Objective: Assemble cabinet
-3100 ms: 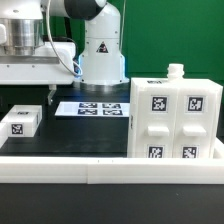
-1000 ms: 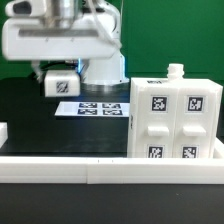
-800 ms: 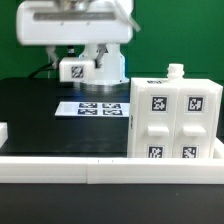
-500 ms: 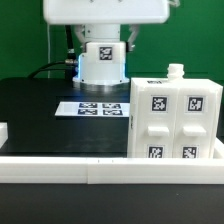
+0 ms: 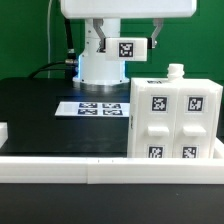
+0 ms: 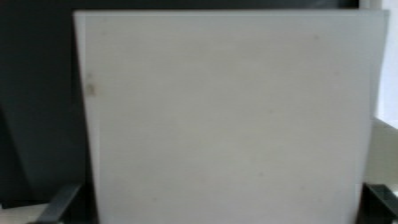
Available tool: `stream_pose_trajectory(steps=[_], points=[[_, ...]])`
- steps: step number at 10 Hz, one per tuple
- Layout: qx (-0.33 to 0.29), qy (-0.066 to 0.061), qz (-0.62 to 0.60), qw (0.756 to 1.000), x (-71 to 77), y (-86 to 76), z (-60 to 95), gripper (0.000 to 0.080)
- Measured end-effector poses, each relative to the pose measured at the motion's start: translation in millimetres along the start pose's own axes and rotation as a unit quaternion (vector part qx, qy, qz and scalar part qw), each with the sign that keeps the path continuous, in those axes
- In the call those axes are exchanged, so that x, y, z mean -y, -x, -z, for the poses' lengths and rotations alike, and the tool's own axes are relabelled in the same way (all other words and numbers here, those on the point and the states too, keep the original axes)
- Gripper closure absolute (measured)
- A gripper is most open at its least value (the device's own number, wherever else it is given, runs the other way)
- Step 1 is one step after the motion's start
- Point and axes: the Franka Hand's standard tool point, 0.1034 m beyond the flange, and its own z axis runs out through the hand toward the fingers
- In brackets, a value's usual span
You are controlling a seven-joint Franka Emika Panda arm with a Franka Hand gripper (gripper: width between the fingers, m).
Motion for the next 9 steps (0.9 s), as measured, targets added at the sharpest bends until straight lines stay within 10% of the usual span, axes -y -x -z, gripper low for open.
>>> stream_pose_trajectory(steps=[9], points=[[-0.015, -0.007, 0.005, 1.0, 66.2, -38.6, -5.2, 0.0236]])
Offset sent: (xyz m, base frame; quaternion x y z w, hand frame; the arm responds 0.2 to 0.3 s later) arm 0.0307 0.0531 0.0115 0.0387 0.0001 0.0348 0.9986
